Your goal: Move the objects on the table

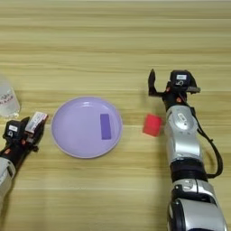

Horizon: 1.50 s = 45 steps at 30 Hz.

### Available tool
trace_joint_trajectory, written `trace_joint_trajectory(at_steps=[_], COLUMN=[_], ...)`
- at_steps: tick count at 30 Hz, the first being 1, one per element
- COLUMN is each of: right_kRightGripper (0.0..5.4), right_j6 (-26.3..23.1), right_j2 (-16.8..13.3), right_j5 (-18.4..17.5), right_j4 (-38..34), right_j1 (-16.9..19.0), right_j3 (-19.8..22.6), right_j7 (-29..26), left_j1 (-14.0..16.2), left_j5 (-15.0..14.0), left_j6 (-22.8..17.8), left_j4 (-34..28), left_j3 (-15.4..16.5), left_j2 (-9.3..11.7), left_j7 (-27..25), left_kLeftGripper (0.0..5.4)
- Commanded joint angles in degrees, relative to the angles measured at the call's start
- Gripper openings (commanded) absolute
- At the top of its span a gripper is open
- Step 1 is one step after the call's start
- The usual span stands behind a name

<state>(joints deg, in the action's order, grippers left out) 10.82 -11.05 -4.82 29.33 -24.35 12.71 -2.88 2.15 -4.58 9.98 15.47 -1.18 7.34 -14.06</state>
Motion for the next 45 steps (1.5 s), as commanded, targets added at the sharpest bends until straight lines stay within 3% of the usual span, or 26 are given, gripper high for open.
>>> trace_joint_trajectory(at_steps=[1,11,18,27,37,45], right_kRightGripper=[5.4,5.4,5.4,5.4,5.4,5.4], right_j6=[0.2,0.3,0.5,0.8,0.8,0.6], right_j2=[0.1,0.1,0.1,0.1,0.5,0.9], right_j5=[-0.4,-0.3,-0.3,-0.3,-0.1,0.0], right_j4=[-0.1,0.1,0.6,1.2,1.0,0.0], right_j1=[-0.5,-0.5,-0.8,-0.9,-0.9,-0.3], right_j3=[-0.1,-0.1,-0.1,-0.1,-0.3,-0.5], right_j7=[0.2,0.3,0.2,0.1,0.5,1.0], left_j1=[1.7,1.7,2.1,1.4,-2.1,-5.4], left_j5=[0.8,-0.6,-1.1,-0.2,1.7,3.1], left_j6=[-1.8,-1.1,-2.8,-4.1,-4.2,-2.0], left_j4=[2.2,0.5,-13.9,-18.1,-12.1,-2.7], left_j3=[-0.2,0.7,0.5,-1.6,-9.2,-10.7], left_j2=[0.0,0.1,-0.4,-1.6,-4.5,-5.3], left_j7=[0.1,-0.6,0.1,0.1,-2.4,-2.6], left_kLeftGripper=[2.04,2.0,2.0,2.0,2.0,2.0])
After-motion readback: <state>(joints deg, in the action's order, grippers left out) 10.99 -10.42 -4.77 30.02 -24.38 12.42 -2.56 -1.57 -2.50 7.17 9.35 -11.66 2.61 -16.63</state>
